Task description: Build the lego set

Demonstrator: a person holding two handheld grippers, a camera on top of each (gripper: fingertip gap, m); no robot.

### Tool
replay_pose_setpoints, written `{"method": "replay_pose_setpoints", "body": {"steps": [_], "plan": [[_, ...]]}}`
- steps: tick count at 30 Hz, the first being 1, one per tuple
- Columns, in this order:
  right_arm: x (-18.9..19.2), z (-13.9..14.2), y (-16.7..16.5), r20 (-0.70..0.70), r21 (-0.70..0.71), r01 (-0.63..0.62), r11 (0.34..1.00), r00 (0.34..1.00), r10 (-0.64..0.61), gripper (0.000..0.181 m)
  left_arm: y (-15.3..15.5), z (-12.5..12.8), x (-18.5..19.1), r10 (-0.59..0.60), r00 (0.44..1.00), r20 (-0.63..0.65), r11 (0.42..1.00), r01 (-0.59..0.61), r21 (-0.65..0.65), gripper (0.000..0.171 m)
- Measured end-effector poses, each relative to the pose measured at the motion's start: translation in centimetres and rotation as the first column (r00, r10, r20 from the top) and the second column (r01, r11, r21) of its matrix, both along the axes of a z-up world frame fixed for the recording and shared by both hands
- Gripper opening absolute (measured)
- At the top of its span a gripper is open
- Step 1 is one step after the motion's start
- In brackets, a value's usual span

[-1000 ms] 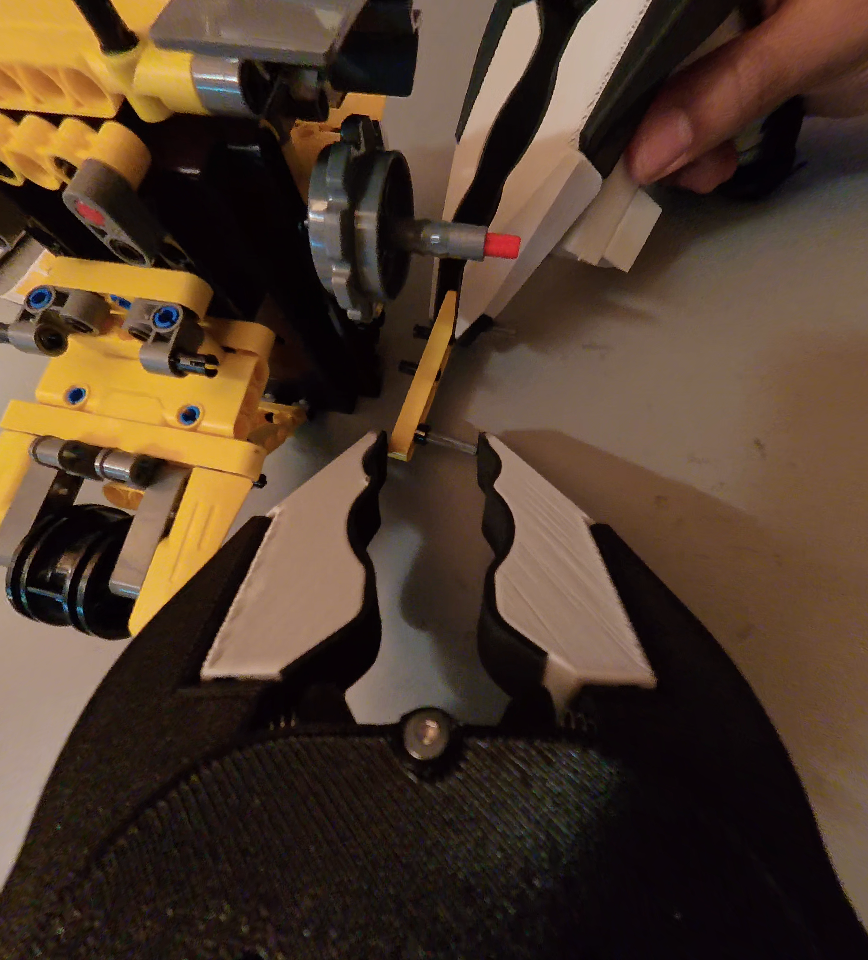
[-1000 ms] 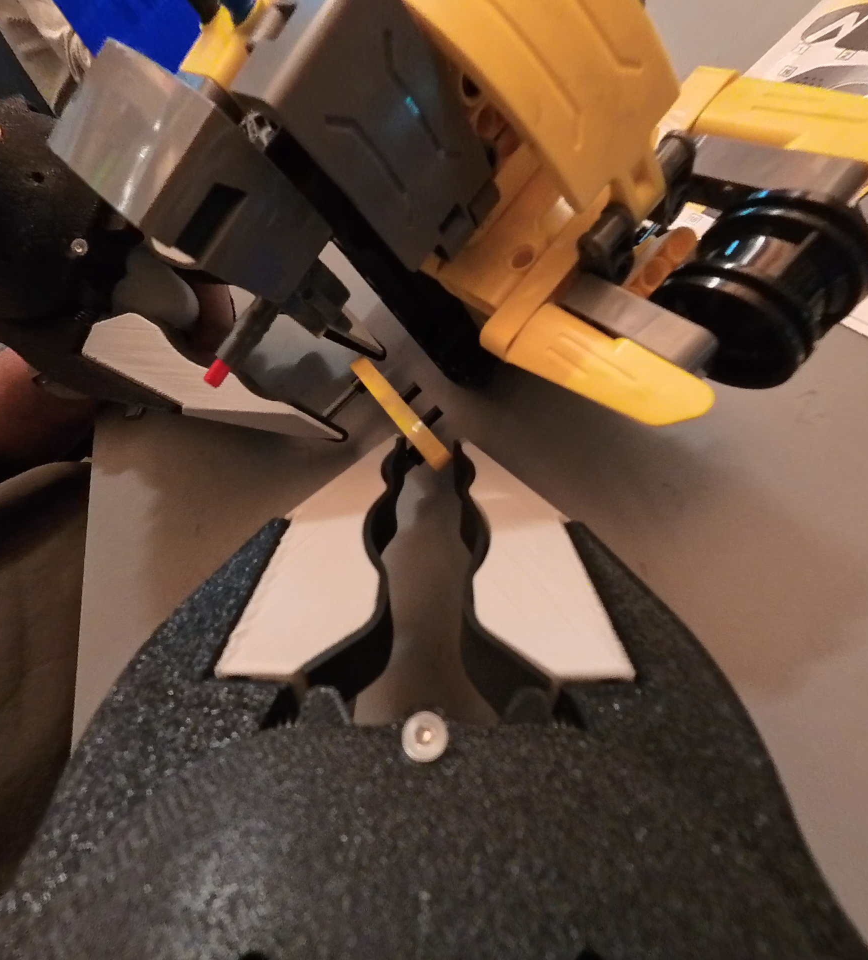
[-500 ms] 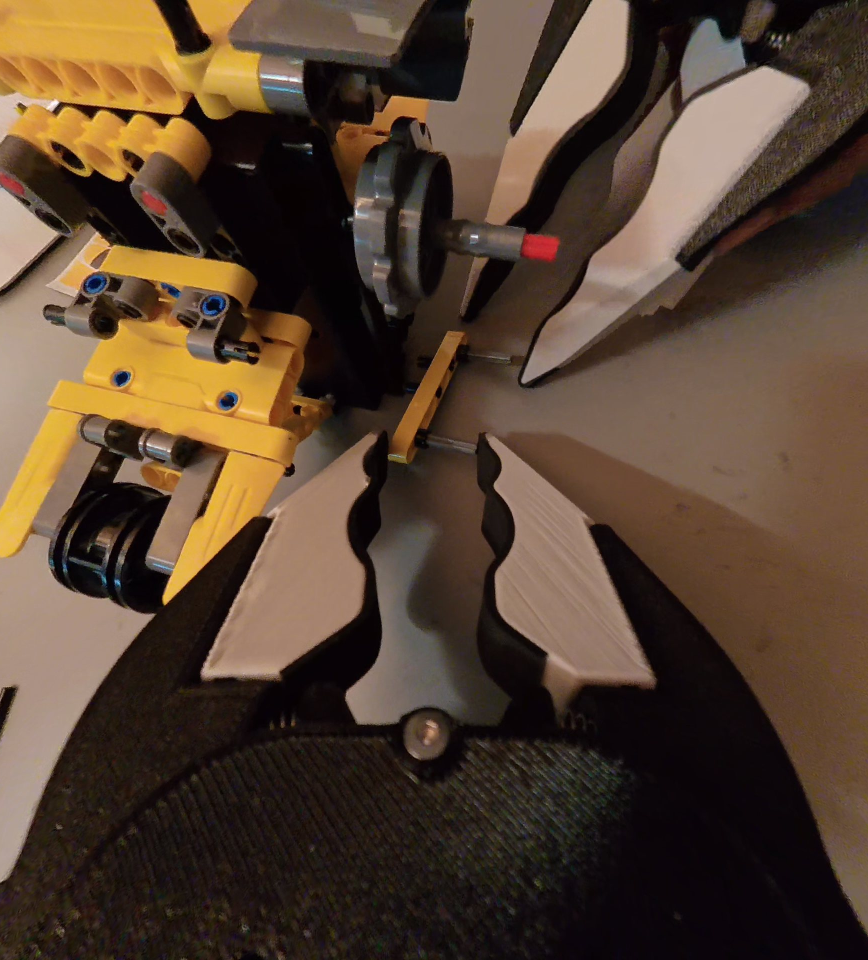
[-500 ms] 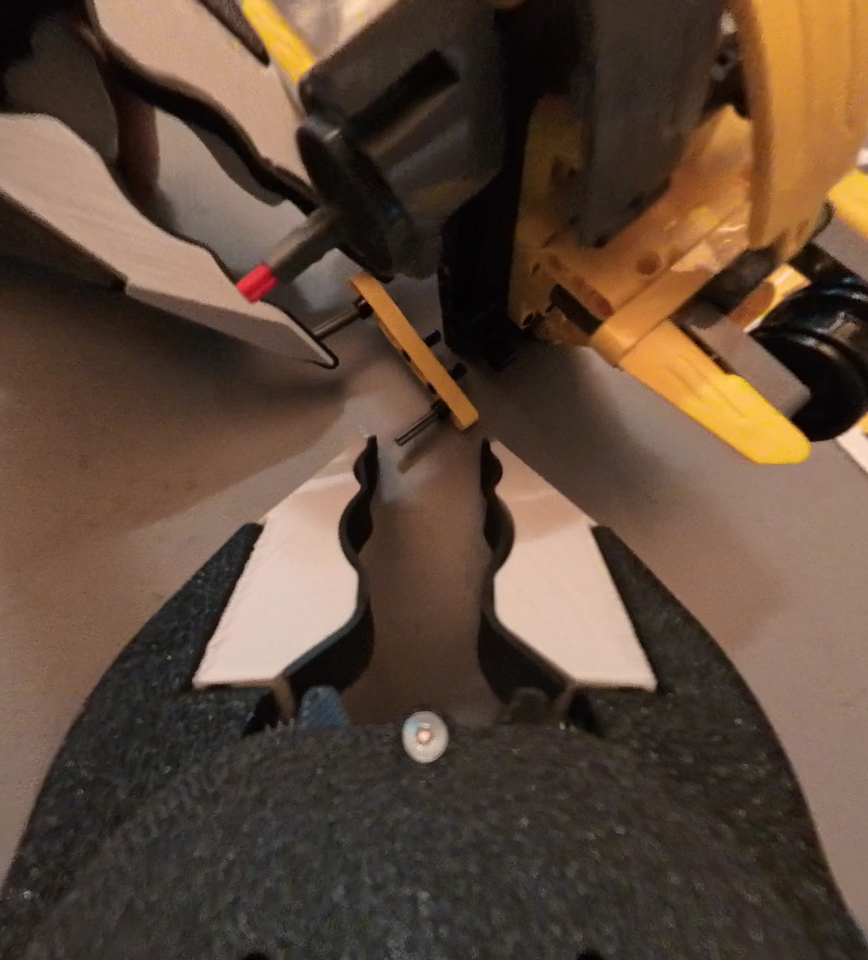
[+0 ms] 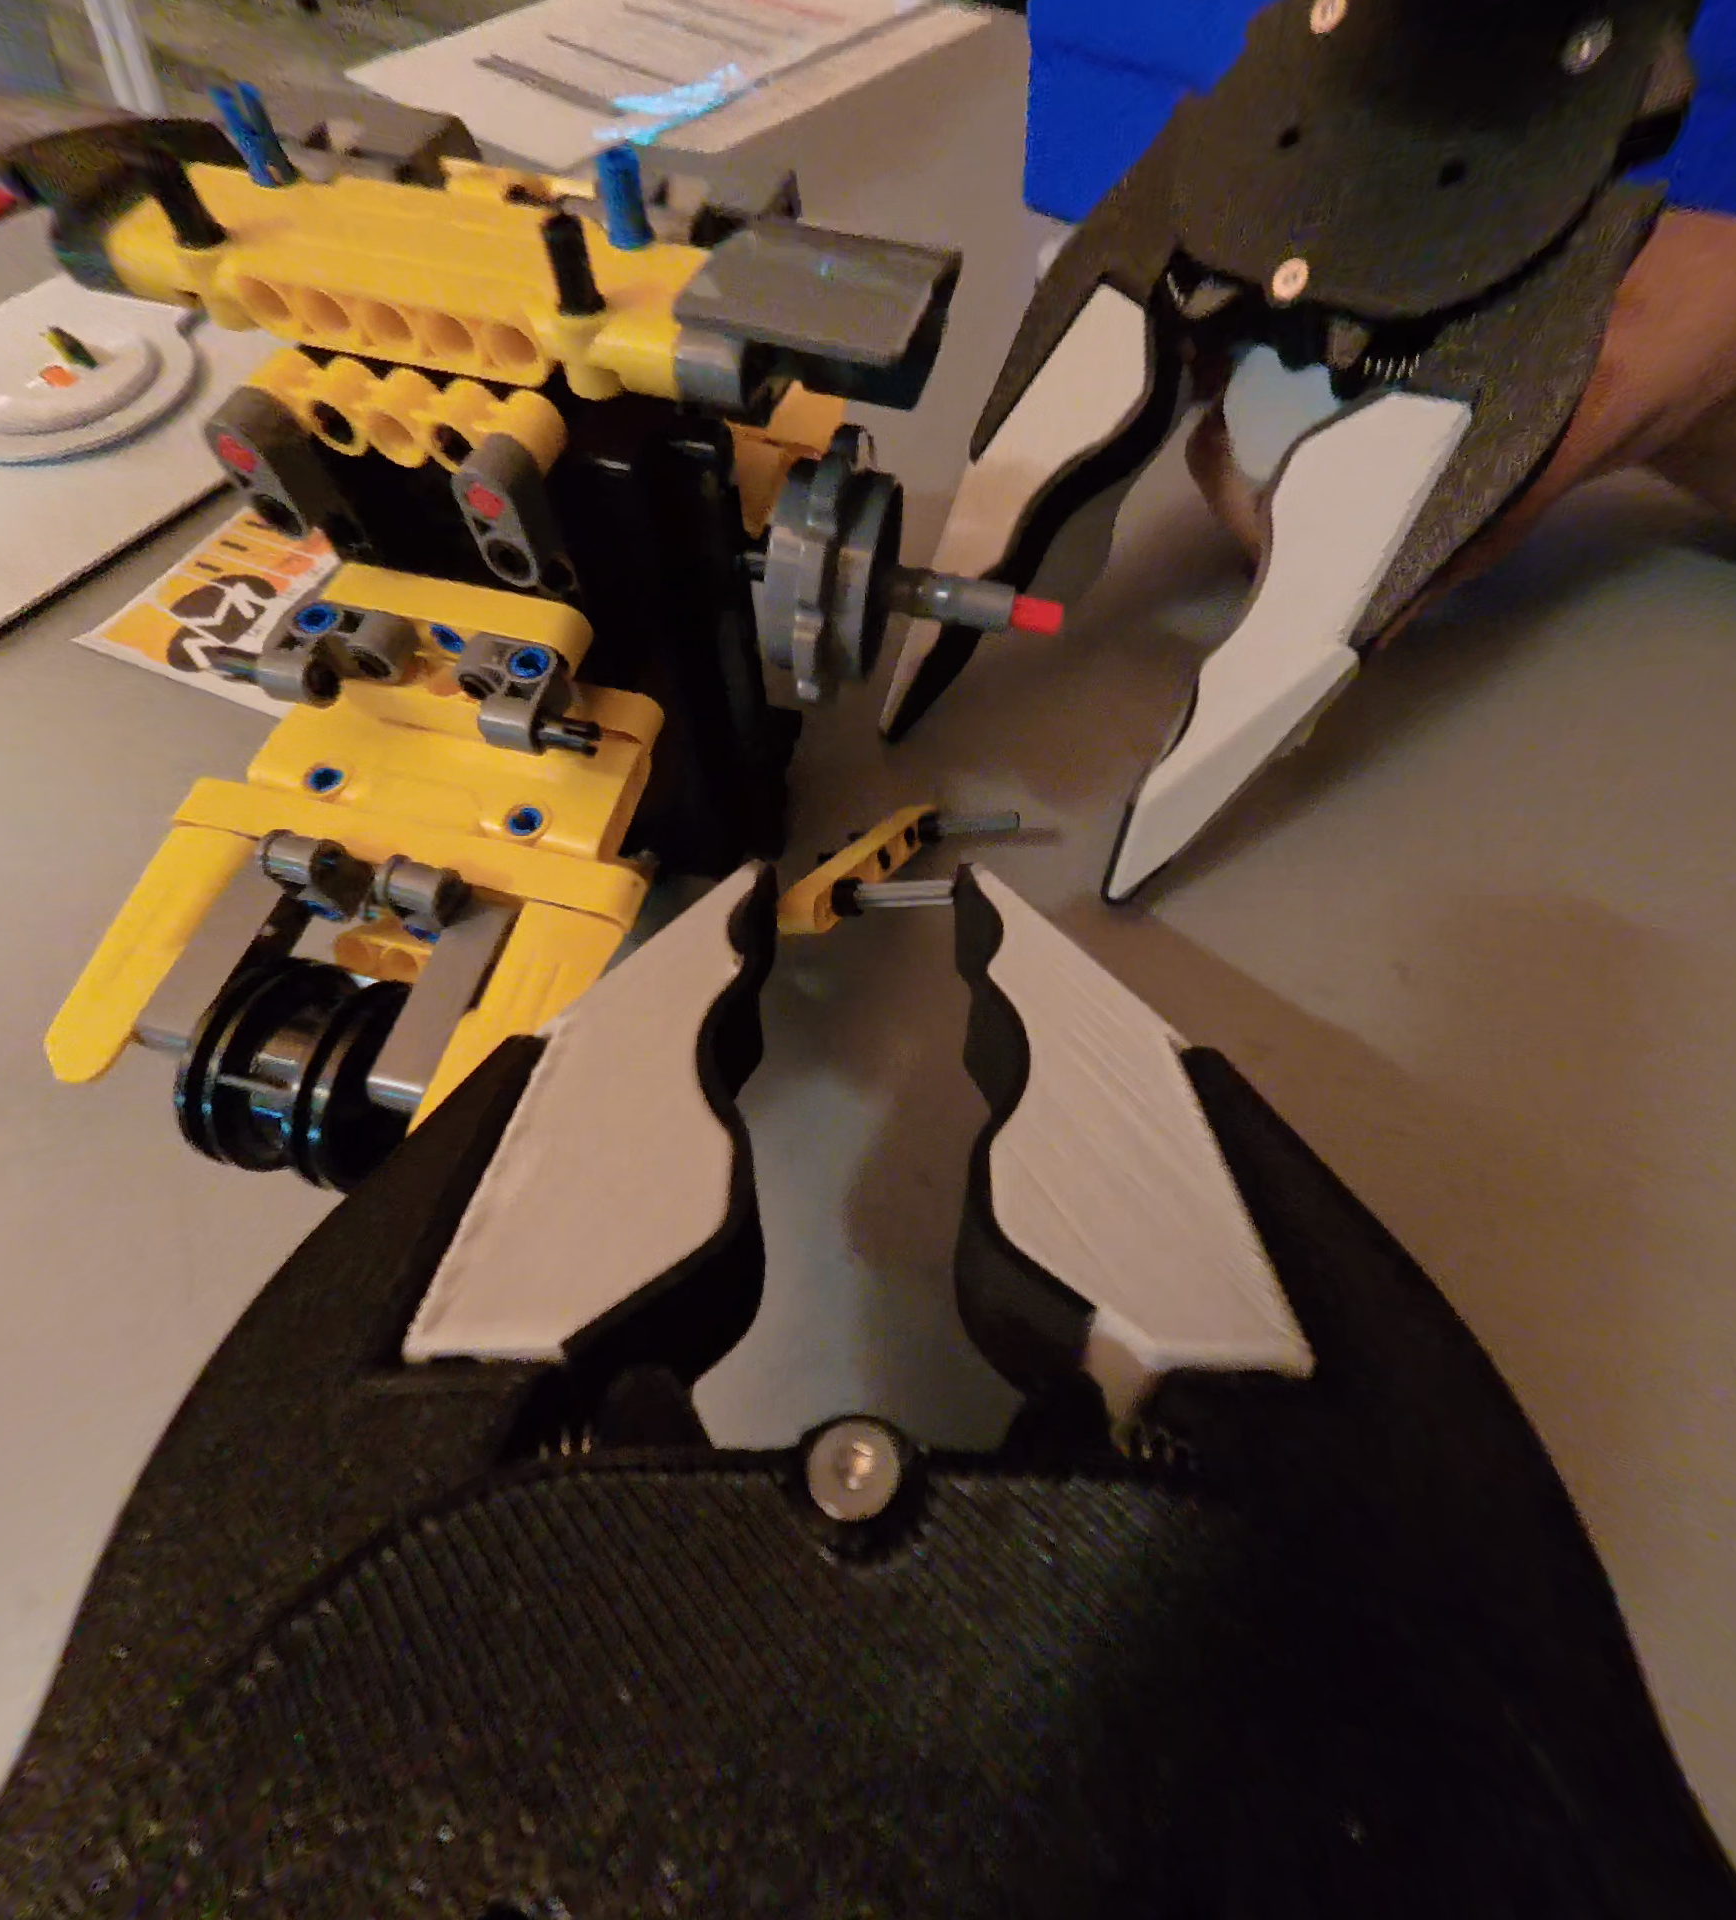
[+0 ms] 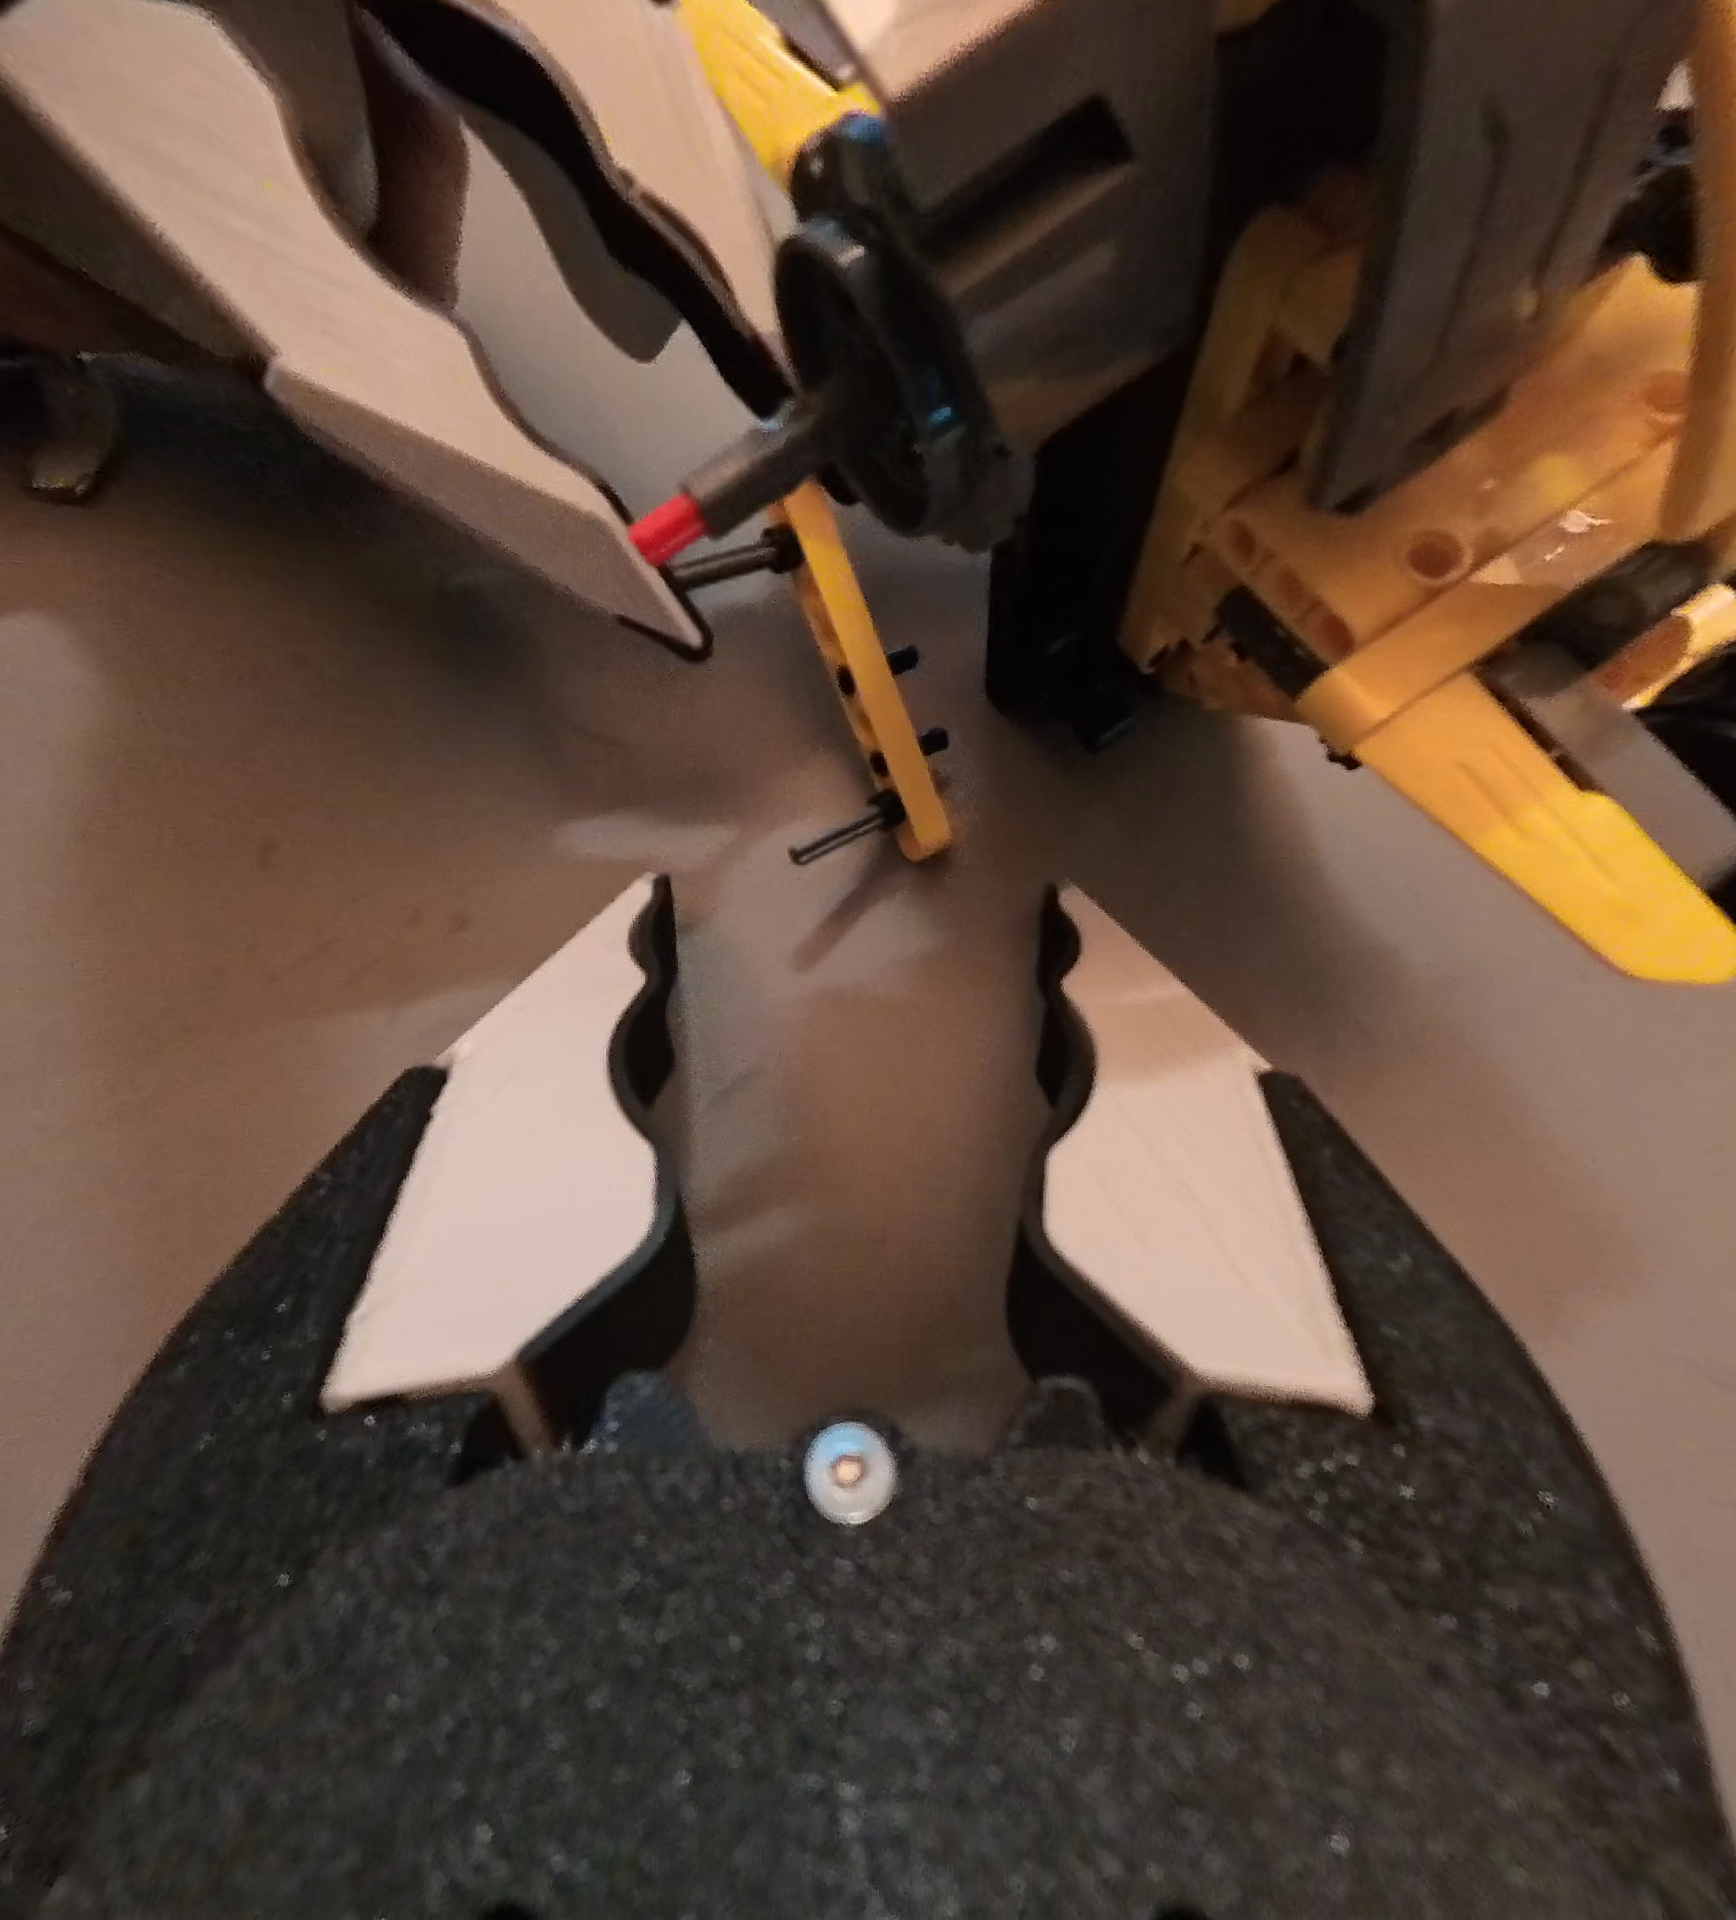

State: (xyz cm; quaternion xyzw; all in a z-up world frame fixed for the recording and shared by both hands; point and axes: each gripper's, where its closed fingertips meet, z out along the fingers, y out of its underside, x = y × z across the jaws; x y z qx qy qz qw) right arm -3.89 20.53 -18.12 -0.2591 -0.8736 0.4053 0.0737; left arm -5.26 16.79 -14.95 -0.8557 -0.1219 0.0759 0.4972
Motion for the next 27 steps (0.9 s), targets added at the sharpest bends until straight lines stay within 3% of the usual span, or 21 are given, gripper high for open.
{"method": "replay_pose_setpoints", "body": {"steps": [7, 11, 21, 27], "plan": [[0.9, -0.5, -0.8, -0.067, 0.083, -0.080, 0.993, 0.994, 0.085, 0.064, 0.1, 0.4, 0.7, -0.049, 0.999, 0.006, 0.998, 0.048, 0.027, 0.032], [1.4, -0.5, -1.0, -0.041, 0.064, -0.109, 0.992, 0.993, 0.112, 0.066, 0.7, 0.5, 2.7, -0.164, 0.986, -0.021, 0.986, 0.165, 0.031, 0.032], [2.4, -0.5, -0.6, -0.027, 0.053, -0.152, 0.987, 0.988, 0.153, 0.059, 0.2, -2.7, 3.7, -0.215, 0.976, -0.046, 0.961, 0.203, -0.186, 0.032], [2.9, -0.4, -0.2, -0.024, 0.052, -0.170, 0.984, 0.985, 0.172, 0.052, 0.1, -3.1, 3.7, -0.218, 0.976, -0.030, 0.956, 0.207, -0.209, 0.033]]}}
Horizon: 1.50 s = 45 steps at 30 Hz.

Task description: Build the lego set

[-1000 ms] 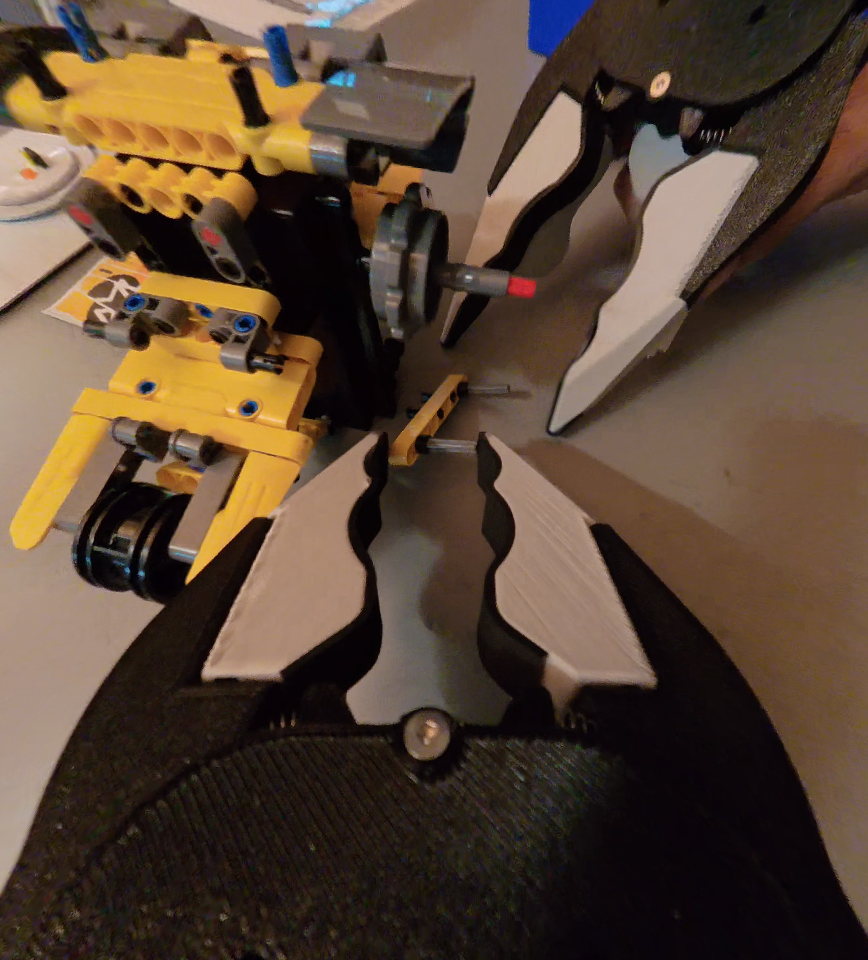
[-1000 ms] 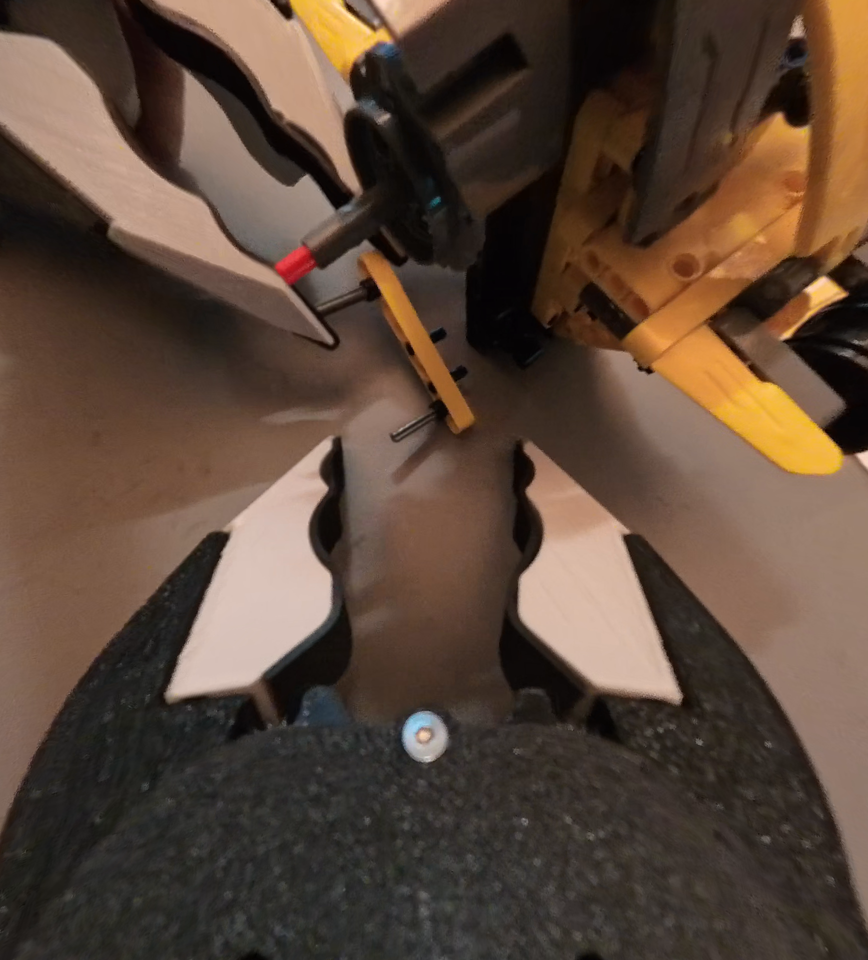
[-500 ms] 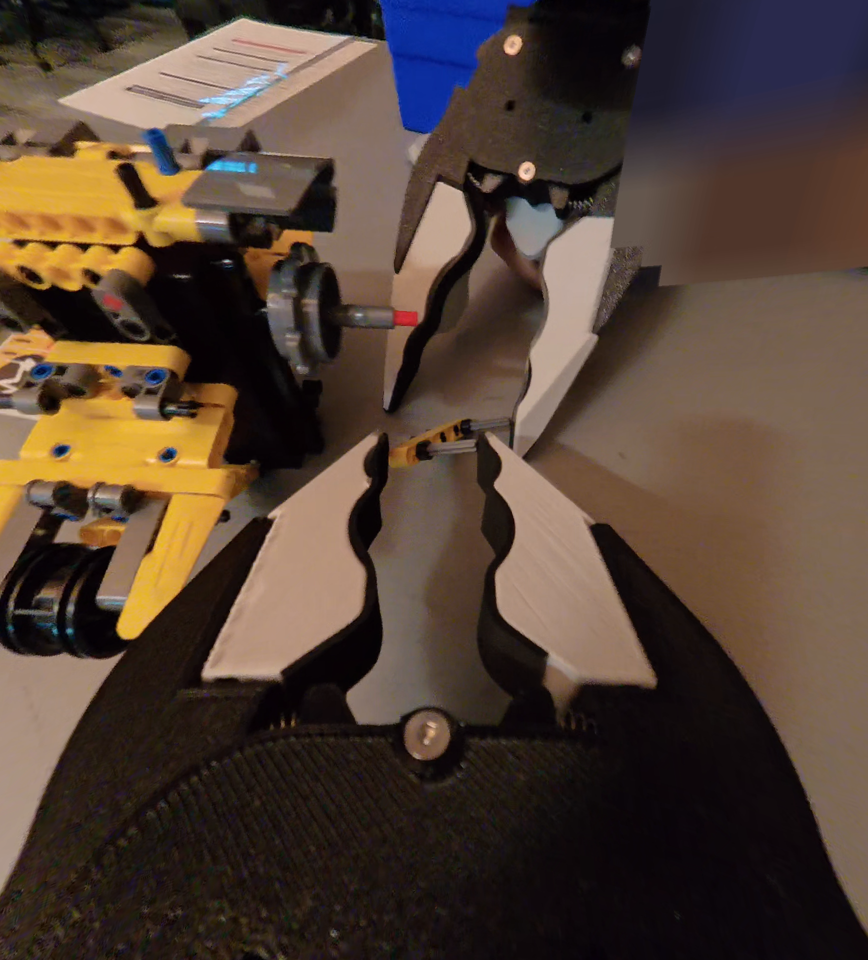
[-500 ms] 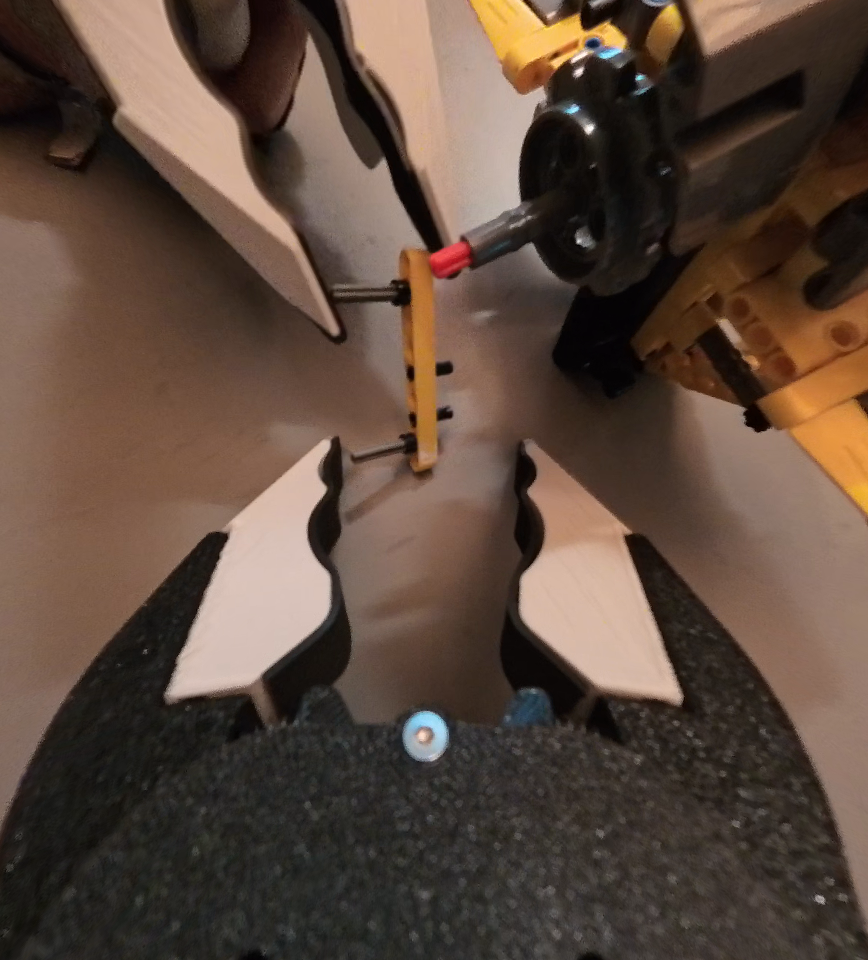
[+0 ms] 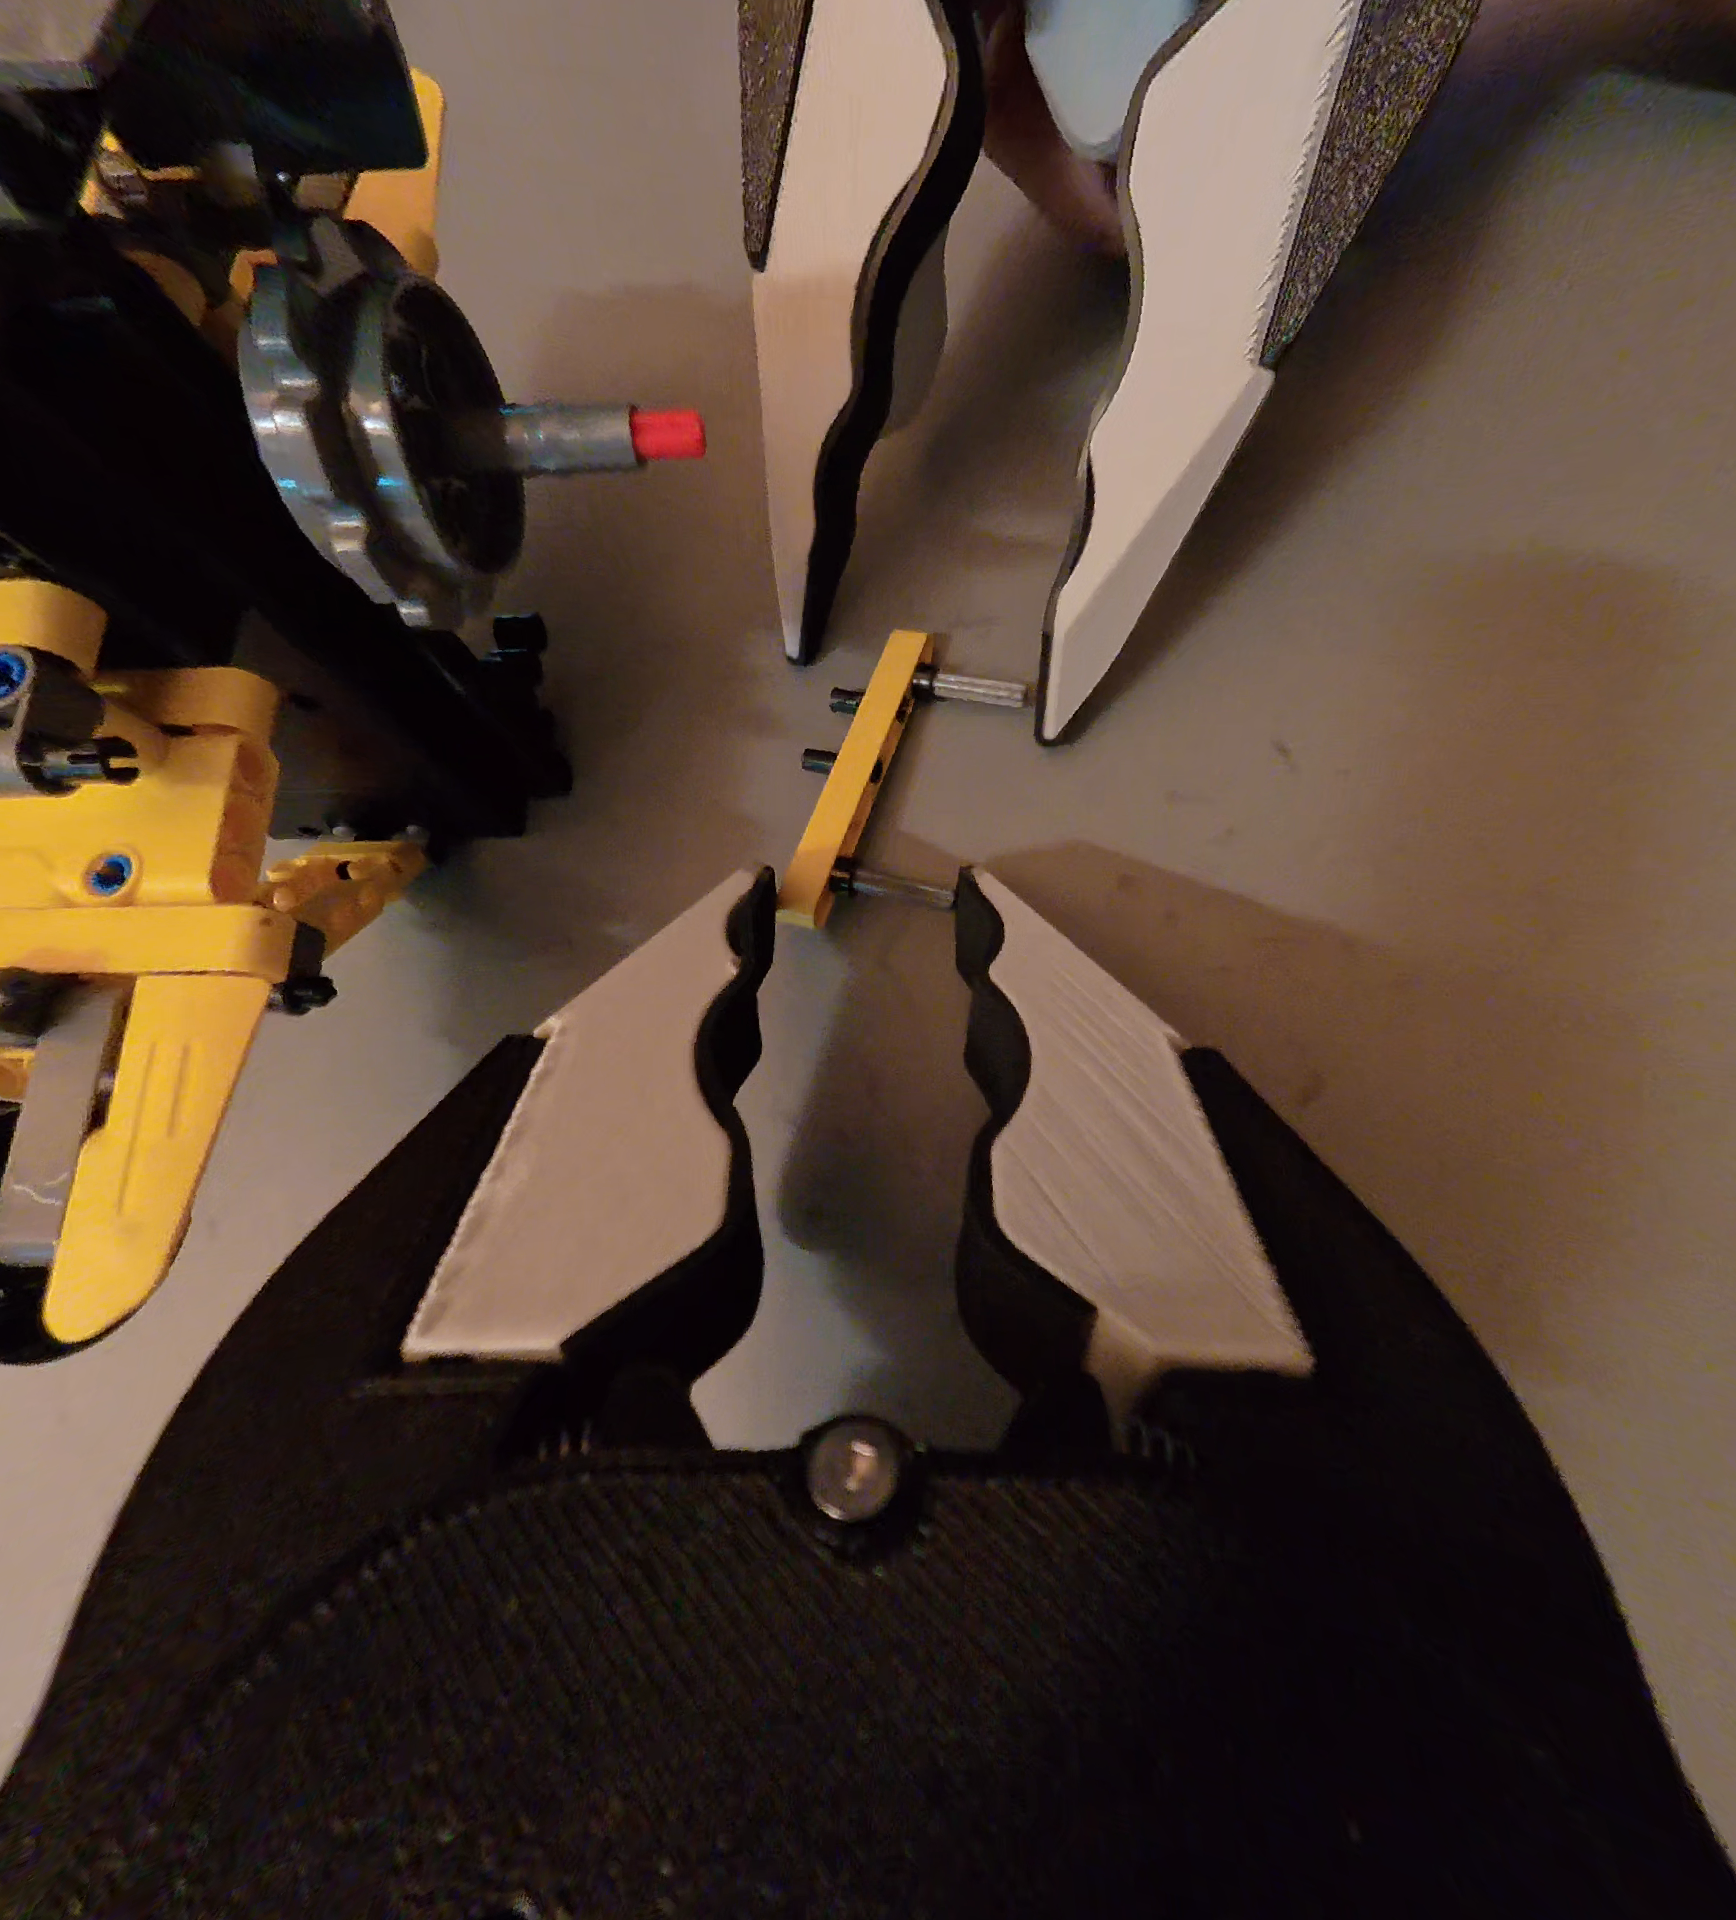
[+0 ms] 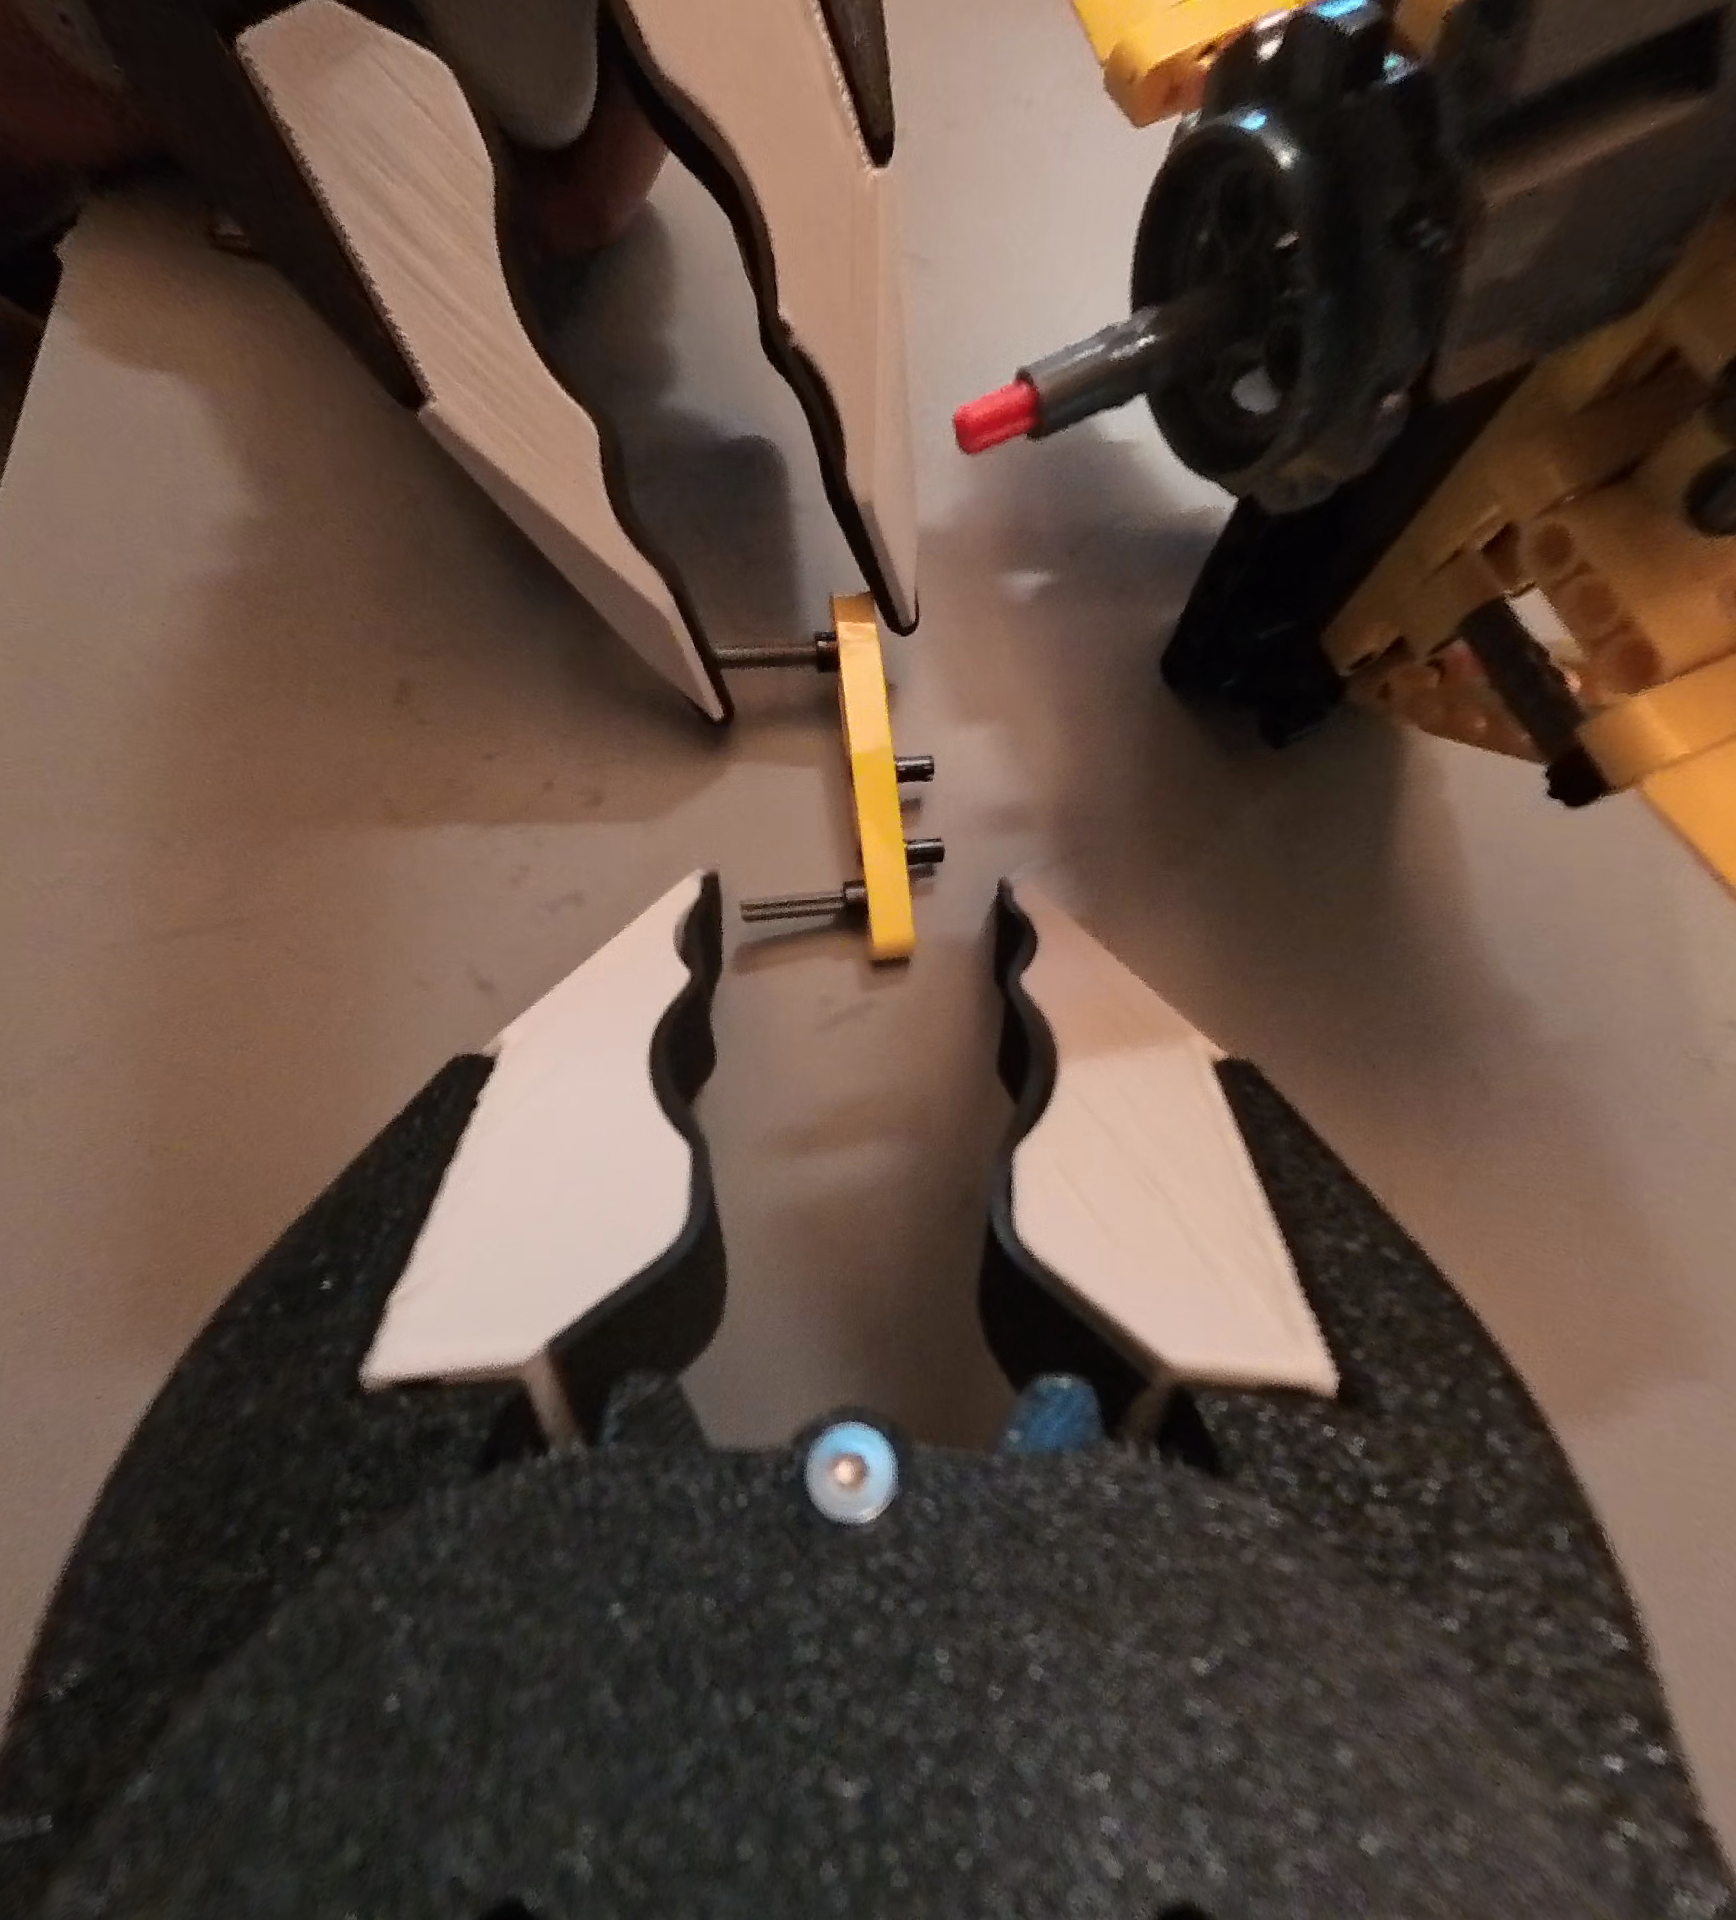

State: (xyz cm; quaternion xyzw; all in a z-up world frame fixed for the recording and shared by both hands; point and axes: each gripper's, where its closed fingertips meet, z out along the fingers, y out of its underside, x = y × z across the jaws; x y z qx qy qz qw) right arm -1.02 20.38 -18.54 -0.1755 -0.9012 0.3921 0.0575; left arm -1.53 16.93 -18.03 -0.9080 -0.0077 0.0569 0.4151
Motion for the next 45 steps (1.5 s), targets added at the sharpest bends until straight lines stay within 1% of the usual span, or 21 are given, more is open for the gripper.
{"method": "replay_pose_setpoints", "body": {"steps": [2, 3, 7, 10, 14, 16, 17, 18, 23, 25, 28, 29, 30, 32, 35, 38, 41, 45], "plan": [[0.0, 0.0, 0.0, 0.001, 0.001, -0.002, 1.000, 1.000, 0.002, 0.052, 0.0, 0.0, -0.1, 0.005, 1.000, 0.008, 1.000, -0.005, 0.001, 0.039], [0.1, 0.0, 0.1, 0.001, 0.004, -0.002, 1.000, 1.000, 0.002, 0.052, -0.1, -0.1, -0.1, 0.006, 1.000, 0.014, 1.000, -0.006, -0.003, 0.039], [0.0, -0.1, 0.2, -0.006, 0.018, 0.007, 1.000, 1.000, -0.006, 0.051, -0.3, -0.5, 0.0, 0.004, 1.000, 0.021, 0.999, -0.004, -0.034, 0.036], [-0.2, -0.1, 0.3, -0.023, 0.037, 0.020, 0.999, 1.000, -0.019, 0.046, -0.3, -0.6, 0.1, -0.005, 1.000, 0.024, 0.999, 0.006, -0.035, 0.032], [-0.3, -0.2, 0.3, -0.036, 0.057, 0.036, 0.998, 0.999, -0.034, 0.045, -0.3, -0.6, 0.1, -0.002, 1.000, 0.022, 0.999, 0.003, -0.035, 0.032], [-0.4, -0.2, 0.3, -0.040, 0.065, 0.046, 0.997, 0.998, -0.044, 0.041, -0.3, -0.6, -0.2, 0.013, 1.000, 0.007, 0.999, -0.013, -0.036, 0.031], [-0.5, -0.1, 0.4, -0.044, 0.070, 0.045, 0.997, 0.998, -0.042, 0.035, -0.3, -0.5, -0.3, 0.015, 1.000, 0.001, 0.999, -0.015, -0.035, 0.031], [-0.6, -0.1, 0.3, -0.050, 0.071, 0.045, 0.996, 0.998, -0.042, 0.033, -0.3, -0.5, -0.6, 0.026, 1.000, -0.010, 0.999, -0.026, -0.031, 0.031], [-1.9, -0.1, 0.5, -0.078, 0.040, 0.086, 0.996, 0.994, -0.082, 0.033, 0.1, 0.0, -1.9, 0.085, 0.995, -0.049, 0.996, -0.085, -0.003, 0.031], [-2.8, 0.0, 0.8, -0.102, 0.045, 0.109, 0.993, 0.989, -0.104, 0.033, 0.4, 0.4, -2.8, 0.119, 0.989, -0.086, 0.993, -0.119, 0.006, 0.030], [-4.5, 0.2, 1.2, -0.169, 0.064, 0.150, 0.987, 0.976, -0.137, 0.033, 0.7, 0.3, -3.8, 0.151, 0.978, -0.146, 0.987, -0.156, -0.027, 0.031], [-5.0, 0.2, 1.3, -0.188, 0.068, 0.163, 0.984, 0.971, -0.148, 0.025, 0.7, -0.1, -4.0, 0.155, 0.975, -0.161, 0.985, -0.165, -0.051, 0.031], [-5.3, 0.3, 1.2, -0.194, 0.066, 0.164, 0.984, 0.970, -0.149, 0.021, 0.7, -0.3, -4.0, 0.149, 0.974, -0.172, 0.985, -0.162, -0.066, 0.032], [-5.4, 0.5, 1.0, -0.187, 0.046, 0.154, 0.987, 0.972, -0.143, 0.016, 0.7, -0.1, -4.1, 0.159, 0.968, -0.196, 0.983, -0.173, -0.057, 0.031], [-5.2, 0.6, 0.9, -0.187, 0.042, 0.151, 0.988, 0.972, -0.140, 0.020, 0.6, -0.1, -4.2, 0.162, 0.968, -0.191, 0.983, -0.176, -0.056, 0.031], [-5.1, 0.3, 1.0, -0.201, 0.067, 0.150, 0.986, 0.970, -0.133, 0.032, 0.5, 0.1, -4.3, 0.171, 0.966, -0.193, 0.983, -0.182, -0.039, 0.031], [-5.1, 0.3, 1.0, -0.197, 0.063, 0.147, 0.987, 0.971, -0.132, 0.040, 0.4, 0.8, -4.4, 0.185, 0.965, -0.185, 0.982, -0.189, -0.001, 0.031], [-4.9, 0.3, 1.0, -0.169, 0.051, 0.141, 0.989, 0.977, -0.131, 0.043, 0.4, 1.4, -4.4, 0.191, 0.969, -0.158, 0.982, -0.186, 0.042, 0.031]]}}
